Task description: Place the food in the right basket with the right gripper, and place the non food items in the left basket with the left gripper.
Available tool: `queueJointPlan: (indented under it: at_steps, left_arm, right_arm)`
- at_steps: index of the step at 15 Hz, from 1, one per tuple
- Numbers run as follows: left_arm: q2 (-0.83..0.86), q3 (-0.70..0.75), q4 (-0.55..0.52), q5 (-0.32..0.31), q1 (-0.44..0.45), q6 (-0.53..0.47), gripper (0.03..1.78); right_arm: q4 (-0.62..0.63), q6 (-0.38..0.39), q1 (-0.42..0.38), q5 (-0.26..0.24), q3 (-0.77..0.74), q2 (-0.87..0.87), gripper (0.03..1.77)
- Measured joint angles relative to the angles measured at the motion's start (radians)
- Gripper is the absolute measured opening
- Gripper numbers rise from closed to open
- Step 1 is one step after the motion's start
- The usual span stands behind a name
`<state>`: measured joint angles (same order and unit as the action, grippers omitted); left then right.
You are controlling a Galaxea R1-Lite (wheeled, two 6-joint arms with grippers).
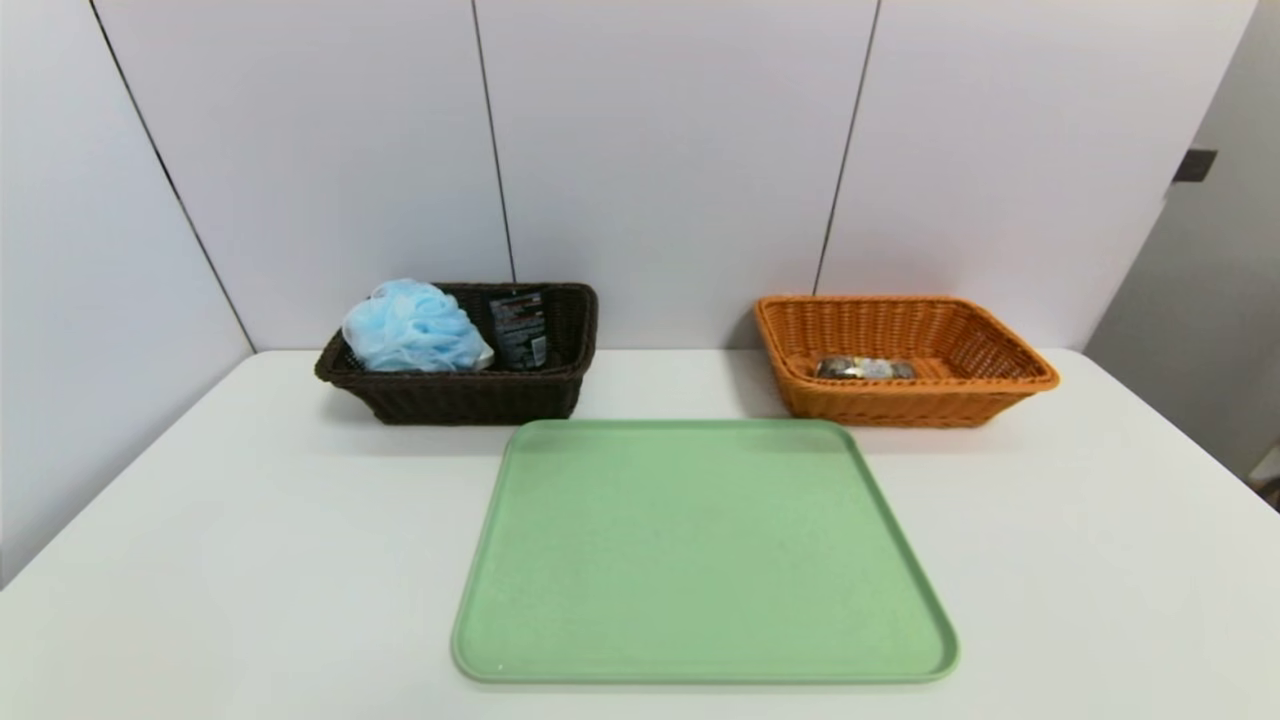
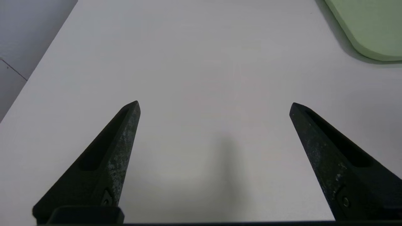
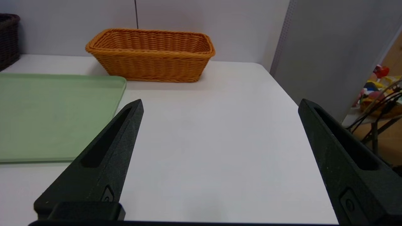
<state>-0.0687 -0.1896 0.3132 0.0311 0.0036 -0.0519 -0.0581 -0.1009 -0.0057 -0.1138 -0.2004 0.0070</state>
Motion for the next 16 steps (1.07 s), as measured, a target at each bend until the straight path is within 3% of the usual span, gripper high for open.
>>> queueJointPlan:
  at_steps: [2,4,8,11,13,16]
  left_arm:
    - [0.014,0.066,-0.124,0.024,-0.001,-0.050,1.69]
    - [0.030,0.095,-0.189,0.030,-0.001,-0.066,1.69]
    - [0.061,0.110,-0.188,-0.033,-0.003,-0.084,1.69]
    - [0.066,0.138,-0.196,-0.060,-0.004,-0.074,1.69]
    - [0.067,0.143,-0.198,-0.061,-0.004,-0.066,1.69]
    - [0.067,0.145,-0.197,-0.055,-0.004,-0.025,1.69]
  right_arm:
    - [0.153,-0.005,0.000,0.005,0.116,-0.005,1.70]
    - [0.224,0.000,0.000,0.007,0.179,-0.007,1.70]
    - [0.202,0.006,0.000,0.031,0.199,-0.008,1.70]
    - [0.129,0.027,0.000,0.113,0.200,-0.008,1.70]
    - [0.054,0.039,0.000,0.120,0.200,-0.007,1.70]
    - [0.046,0.063,0.000,0.118,0.194,-0.008,1.70]
